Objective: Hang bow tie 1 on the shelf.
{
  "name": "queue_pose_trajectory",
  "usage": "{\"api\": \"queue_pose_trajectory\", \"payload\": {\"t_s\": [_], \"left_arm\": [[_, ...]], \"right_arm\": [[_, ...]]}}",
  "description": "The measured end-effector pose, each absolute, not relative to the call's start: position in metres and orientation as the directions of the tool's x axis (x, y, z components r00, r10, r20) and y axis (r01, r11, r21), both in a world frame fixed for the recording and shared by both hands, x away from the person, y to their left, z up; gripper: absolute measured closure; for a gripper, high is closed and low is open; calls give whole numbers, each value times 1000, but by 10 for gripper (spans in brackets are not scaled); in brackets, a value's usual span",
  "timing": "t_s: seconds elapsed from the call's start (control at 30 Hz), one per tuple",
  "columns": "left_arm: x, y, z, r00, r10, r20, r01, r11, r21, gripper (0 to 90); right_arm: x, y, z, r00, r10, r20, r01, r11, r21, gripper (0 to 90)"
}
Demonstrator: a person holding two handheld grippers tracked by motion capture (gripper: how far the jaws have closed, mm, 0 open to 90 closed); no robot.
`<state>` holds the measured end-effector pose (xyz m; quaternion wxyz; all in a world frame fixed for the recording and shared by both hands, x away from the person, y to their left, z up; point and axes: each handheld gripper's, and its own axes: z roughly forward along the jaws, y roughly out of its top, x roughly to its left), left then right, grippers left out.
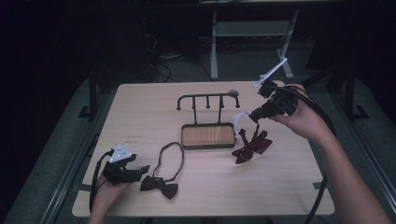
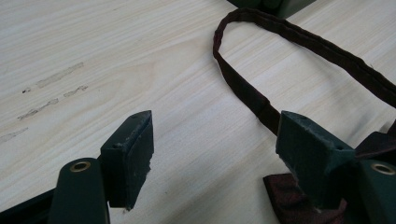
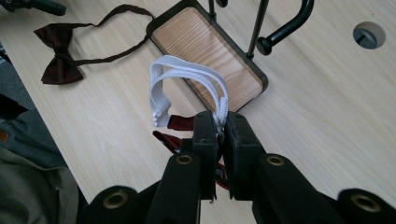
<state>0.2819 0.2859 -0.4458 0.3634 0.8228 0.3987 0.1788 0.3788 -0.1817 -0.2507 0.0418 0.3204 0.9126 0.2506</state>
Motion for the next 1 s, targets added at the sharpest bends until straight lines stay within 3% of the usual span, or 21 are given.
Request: {"api": "queue_pose_trajectory", "payload": {"t_s": [1.0], "left_arm": [[282,287,-446,620,785,6,525,-421,740,282]], "right_arm": [[398,-172,-233,-789,612,64,559,668,491,837]]}}
